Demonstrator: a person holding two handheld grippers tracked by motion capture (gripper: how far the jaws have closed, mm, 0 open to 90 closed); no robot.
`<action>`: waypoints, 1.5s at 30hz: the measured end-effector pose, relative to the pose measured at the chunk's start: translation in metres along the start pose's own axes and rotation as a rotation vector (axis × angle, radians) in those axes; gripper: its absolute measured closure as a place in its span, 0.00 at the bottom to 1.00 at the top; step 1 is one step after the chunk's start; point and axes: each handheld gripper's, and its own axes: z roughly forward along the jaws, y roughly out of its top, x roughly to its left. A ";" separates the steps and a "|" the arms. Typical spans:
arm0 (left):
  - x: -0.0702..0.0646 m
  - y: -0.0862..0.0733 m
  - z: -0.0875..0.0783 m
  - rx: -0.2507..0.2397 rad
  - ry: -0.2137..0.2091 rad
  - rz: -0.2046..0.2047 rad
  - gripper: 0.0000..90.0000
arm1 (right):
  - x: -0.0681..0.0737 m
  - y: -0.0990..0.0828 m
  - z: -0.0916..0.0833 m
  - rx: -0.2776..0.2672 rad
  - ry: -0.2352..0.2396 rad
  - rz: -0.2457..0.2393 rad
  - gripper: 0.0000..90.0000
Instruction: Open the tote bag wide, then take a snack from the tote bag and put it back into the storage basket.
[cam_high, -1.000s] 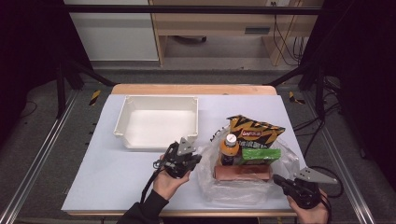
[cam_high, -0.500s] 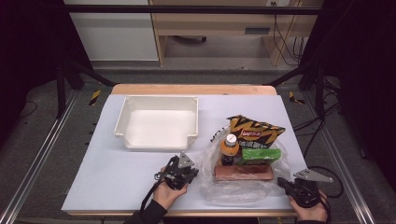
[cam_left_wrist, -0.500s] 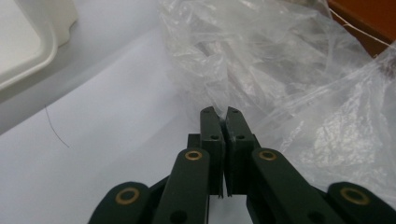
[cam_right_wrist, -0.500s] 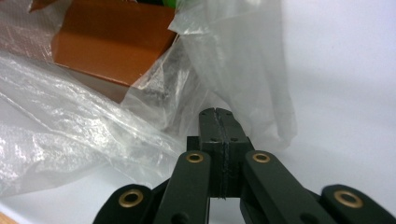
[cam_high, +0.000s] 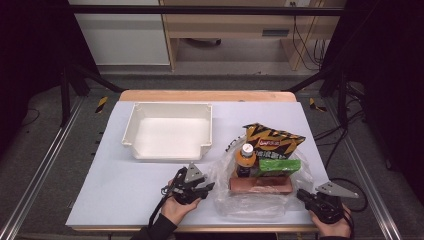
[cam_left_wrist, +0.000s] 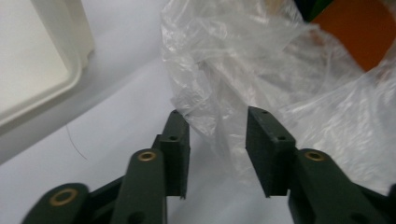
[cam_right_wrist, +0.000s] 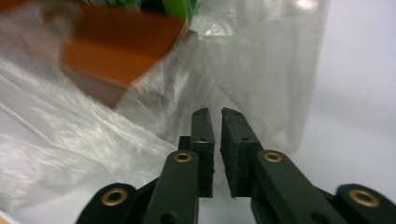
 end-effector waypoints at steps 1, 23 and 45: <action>0.000 0.001 -0.003 -0.014 0.005 -0.002 0.61 | 0.001 0.002 -0.003 -0.023 0.005 0.000 0.90; 0.035 0.012 -0.068 -0.187 0.077 -0.076 0.22 | 0.030 0.073 -0.044 -0.311 0.078 -0.085 0.59; 0.065 -0.015 -0.094 -0.220 0.158 -0.140 0.16 | 0.013 0.076 -0.020 -0.265 0.025 -0.037 0.27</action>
